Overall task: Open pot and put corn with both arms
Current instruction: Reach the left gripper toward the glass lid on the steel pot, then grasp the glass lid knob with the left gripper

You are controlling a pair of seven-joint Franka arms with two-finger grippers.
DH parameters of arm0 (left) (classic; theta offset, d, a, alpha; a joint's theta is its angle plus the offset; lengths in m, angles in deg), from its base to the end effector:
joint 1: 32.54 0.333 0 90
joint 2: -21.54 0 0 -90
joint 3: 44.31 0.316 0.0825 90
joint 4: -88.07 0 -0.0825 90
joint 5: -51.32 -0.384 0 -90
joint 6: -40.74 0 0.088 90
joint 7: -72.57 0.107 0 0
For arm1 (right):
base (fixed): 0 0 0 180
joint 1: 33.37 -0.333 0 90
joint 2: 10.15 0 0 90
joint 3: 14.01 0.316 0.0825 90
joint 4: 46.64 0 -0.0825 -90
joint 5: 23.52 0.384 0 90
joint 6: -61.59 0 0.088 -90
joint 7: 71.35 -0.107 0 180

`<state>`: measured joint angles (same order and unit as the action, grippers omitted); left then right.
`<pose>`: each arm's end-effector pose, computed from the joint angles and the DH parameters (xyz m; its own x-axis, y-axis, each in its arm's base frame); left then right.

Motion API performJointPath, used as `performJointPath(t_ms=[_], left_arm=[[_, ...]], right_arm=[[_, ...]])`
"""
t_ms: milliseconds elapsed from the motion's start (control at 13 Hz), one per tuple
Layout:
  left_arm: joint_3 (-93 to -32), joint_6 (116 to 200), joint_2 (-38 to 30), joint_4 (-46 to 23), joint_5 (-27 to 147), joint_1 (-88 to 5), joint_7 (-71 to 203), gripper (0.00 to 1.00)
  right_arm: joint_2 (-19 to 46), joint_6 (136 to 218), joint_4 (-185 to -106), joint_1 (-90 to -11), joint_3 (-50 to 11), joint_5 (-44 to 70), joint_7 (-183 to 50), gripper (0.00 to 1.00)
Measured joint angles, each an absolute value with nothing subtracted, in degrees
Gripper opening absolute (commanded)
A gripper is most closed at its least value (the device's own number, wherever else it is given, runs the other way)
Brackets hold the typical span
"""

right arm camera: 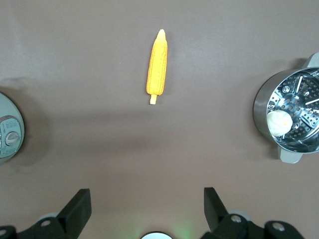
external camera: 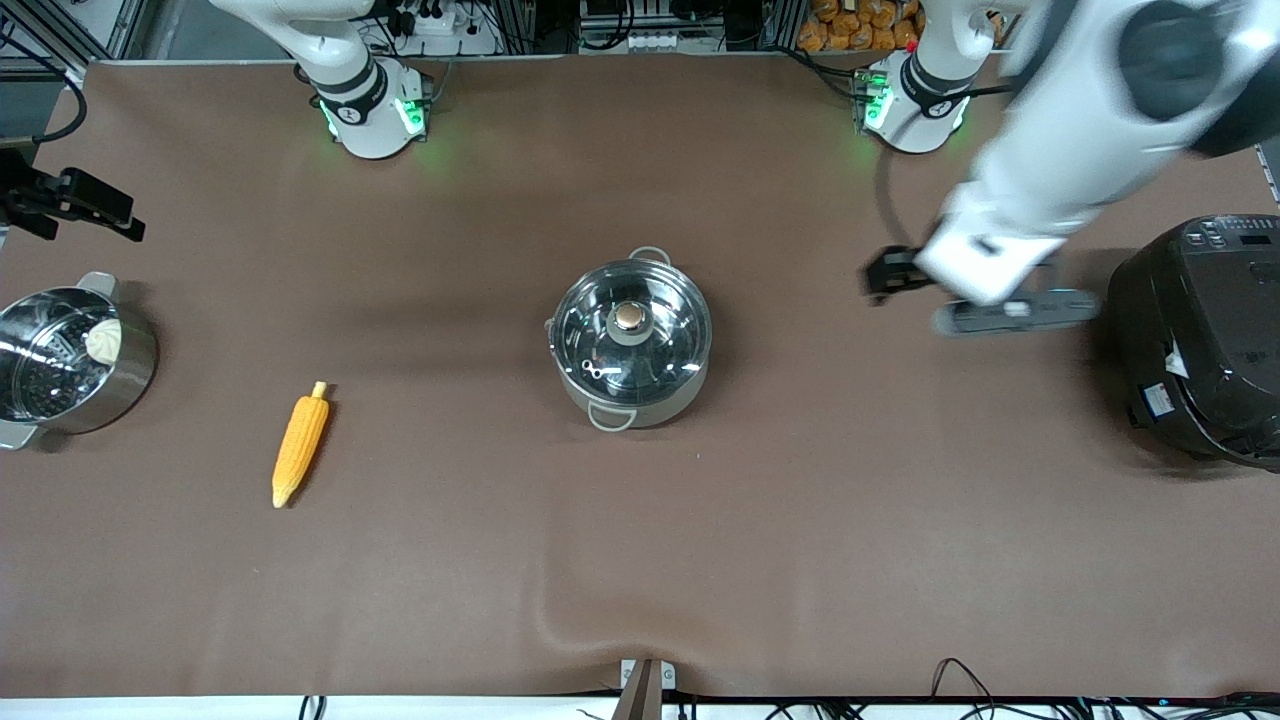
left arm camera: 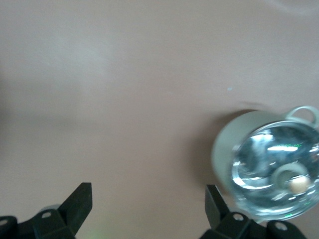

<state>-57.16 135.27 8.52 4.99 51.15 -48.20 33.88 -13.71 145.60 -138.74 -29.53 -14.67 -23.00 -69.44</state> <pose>0.5572 -0.2855 0.5573 0.9824 0.1807 -0.0465 0.1819 -0.9830 0.0231 0.5222 -0.0403 0.6322 0.9959 -0.0439 -0.0786 -0.0450 -0.9989 -0.0124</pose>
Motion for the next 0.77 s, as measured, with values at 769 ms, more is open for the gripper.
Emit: performJointPath(t_ms=[769], left_arm=[[-56.2, 153.0, -9.8, 8.9, 51.2, -67.2, -6.9, 1.0]], right_arm=[[-12.8, 148.8, -140.3, -28.3, -14.4, -22.9, -68.4, 1.0]])
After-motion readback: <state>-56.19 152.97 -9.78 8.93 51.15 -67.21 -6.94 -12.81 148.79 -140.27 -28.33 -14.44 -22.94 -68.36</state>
